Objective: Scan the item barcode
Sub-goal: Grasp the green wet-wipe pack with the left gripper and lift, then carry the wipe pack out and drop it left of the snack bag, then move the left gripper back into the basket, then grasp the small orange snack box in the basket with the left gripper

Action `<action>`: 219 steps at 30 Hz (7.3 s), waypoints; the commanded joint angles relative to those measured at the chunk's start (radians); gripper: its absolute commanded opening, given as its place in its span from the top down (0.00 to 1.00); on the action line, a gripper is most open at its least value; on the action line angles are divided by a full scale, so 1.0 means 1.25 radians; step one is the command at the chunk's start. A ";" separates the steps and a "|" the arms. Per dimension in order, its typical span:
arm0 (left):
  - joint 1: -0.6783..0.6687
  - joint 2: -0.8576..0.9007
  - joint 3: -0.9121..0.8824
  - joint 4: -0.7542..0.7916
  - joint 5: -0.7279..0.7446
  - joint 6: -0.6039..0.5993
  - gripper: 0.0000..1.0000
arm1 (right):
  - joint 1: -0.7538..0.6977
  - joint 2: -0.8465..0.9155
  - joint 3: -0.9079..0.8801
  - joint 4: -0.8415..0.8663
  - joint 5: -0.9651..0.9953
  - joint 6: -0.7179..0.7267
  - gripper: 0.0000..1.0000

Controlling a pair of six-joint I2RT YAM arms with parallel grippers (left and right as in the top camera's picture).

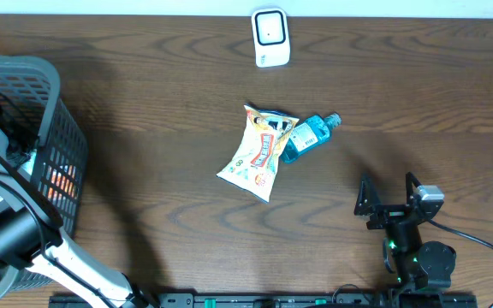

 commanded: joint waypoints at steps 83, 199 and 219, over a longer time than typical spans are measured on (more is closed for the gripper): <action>-0.813 -0.130 -0.063 -0.149 0.150 -0.115 0.20 | 0.004 0.000 -0.001 -0.003 0.001 -0.013 0.01; 0.023 -0.115 -0.133 -0.255 0.180 -0.283 0.02 | 0.004 0.000 -0.001 -0.003 0.001 -0.013 0.01; 0.023 -0.126 -0.150 -0.209 0.182 -0.283 0.41 | 0.004 0.000 -0.001 -0.003 0.001 -0.013 0.01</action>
